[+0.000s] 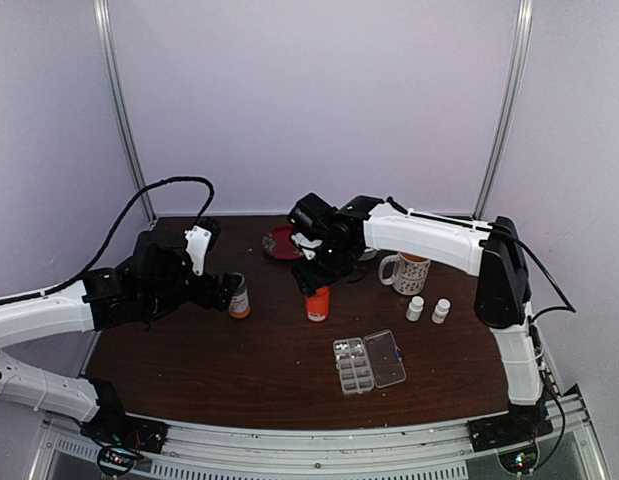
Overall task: Sort the pills into containers
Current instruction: Pick up the pill bottle from the center of the board.
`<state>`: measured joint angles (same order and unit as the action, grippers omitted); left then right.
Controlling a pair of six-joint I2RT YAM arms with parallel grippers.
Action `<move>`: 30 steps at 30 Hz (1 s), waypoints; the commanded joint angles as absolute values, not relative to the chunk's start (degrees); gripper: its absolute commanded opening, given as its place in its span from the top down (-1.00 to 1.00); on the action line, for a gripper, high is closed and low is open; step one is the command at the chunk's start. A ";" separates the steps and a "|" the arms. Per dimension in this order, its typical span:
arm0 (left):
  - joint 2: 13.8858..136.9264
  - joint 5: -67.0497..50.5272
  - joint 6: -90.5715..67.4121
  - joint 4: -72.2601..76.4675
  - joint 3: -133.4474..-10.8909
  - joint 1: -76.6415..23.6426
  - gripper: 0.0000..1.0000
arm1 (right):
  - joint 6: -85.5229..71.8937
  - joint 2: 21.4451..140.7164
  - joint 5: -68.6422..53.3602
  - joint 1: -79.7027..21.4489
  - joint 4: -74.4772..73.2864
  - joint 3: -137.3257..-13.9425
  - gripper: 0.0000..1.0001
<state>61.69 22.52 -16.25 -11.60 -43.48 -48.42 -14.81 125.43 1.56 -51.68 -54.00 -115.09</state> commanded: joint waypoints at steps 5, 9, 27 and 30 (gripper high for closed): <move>60.80 22.51 -16.70 -9.29 -42.93 -47.90 -0.95 | -14.85 126.65 2.30 -52.04 -55.38 -116.72 -0.27; 60.68 22.50 -16.70 -9.23 -42.89 -47.90 -0.95 | -14.85 126.45 2.49 -52.08 -55.37 -116.82 -0.12; 60.05 8.93 -11.19 2.81 -38.50 -47.90 -0.95 | -13.83 111.82 0.19 -52.23 -50.29 -109.29 0.17; 60.08 0.76 -8.84 9.56 -36.16 -47.87 -0.95 | -13.71 107.54 -3.68 -52.21 -47.92 -106.06 0.19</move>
<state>61.25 12.25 -12.99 -2.59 -38.54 -48.31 -14.44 114.65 0.08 -51.79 -52.71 -108.88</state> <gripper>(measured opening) 0.975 0.552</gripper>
